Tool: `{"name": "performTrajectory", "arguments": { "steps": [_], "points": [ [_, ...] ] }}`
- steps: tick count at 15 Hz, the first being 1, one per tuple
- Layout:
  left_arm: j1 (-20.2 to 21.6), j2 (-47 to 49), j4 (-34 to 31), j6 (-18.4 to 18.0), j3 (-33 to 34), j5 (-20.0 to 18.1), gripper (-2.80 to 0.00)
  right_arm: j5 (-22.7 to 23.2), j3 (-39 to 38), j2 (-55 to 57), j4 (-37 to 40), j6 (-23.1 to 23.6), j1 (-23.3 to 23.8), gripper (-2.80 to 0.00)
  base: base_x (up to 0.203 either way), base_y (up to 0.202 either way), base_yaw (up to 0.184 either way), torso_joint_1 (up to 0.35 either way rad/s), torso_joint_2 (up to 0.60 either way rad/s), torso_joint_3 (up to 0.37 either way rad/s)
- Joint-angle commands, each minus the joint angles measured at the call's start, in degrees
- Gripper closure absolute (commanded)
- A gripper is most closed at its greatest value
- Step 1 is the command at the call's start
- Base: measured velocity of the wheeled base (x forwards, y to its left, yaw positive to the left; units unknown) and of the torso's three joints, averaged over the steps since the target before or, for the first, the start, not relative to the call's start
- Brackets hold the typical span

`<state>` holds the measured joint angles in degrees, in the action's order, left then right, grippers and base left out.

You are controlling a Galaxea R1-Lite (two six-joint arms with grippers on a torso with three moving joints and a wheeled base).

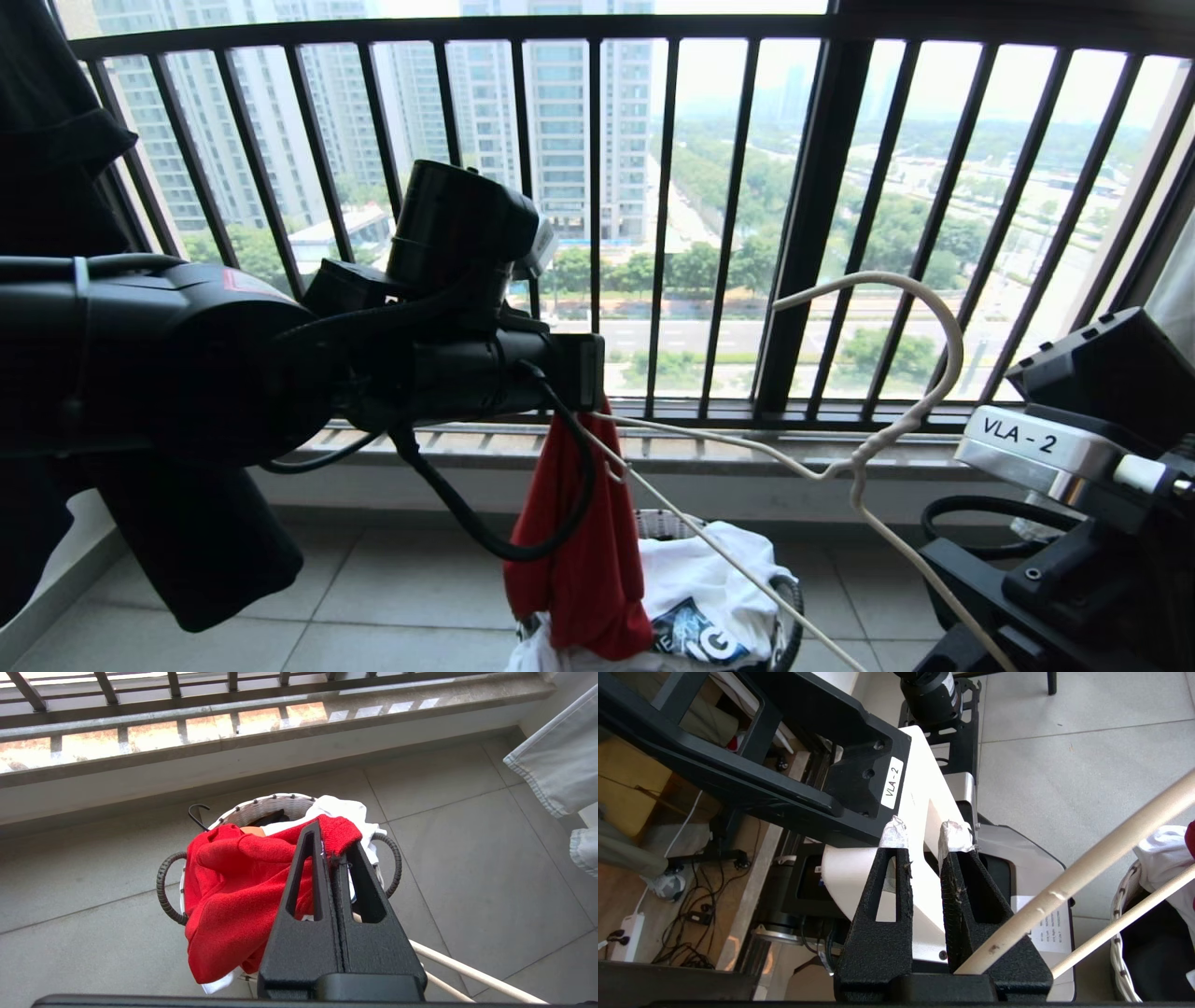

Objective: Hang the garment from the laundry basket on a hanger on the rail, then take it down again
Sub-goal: Hang the clothes on the clothes rack

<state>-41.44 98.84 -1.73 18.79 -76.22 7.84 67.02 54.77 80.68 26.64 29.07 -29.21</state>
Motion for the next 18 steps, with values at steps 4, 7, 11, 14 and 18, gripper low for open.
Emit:
{"name": "performTrajectory", "arguments": {
  "steps": [4,7,11,14,18],
  "points": [
    [-0.06,0.37,0.32,-0.5,0.01,4.28,0.0,0.39,-0.02,0.19,-0.37,0.19,1.45,0.0,0.0,0.0,0.0,0.0,0.0,0.0],
    [-0.98,0.33,0.32,-0.5,0.19,4.38,0.0,0.39,-0.02,2.1,-1.23,0.11,1.96,0.0,0.0,0.0,0.0,0.0,0.0,0.0],
    [-1.54,0.14,0.26,-0.5,0.24,4.3,0.0,0.39,-0.1,2.2,-1.24,0.11,1.96,0.0,0.0,0.0,0.0,0.0,0.0,0.0],
    [-2.82,-0.96,0.22,-0.65,1.39,4.28,0.0,0.39,-0.1,1.55,-1.24,0.1,1.96,0.0,0.0,0.0,0.0,0.0,0.0,0.0],
    [-2.77,1.18,0.36,-0.68,1.33,4.46,0.0,0.48,-0.54,-0.52,-0.8,-0.07,1.52,0.0,0.0,0.0,0.0,0.0,0.0,0.0]
  ]
}}
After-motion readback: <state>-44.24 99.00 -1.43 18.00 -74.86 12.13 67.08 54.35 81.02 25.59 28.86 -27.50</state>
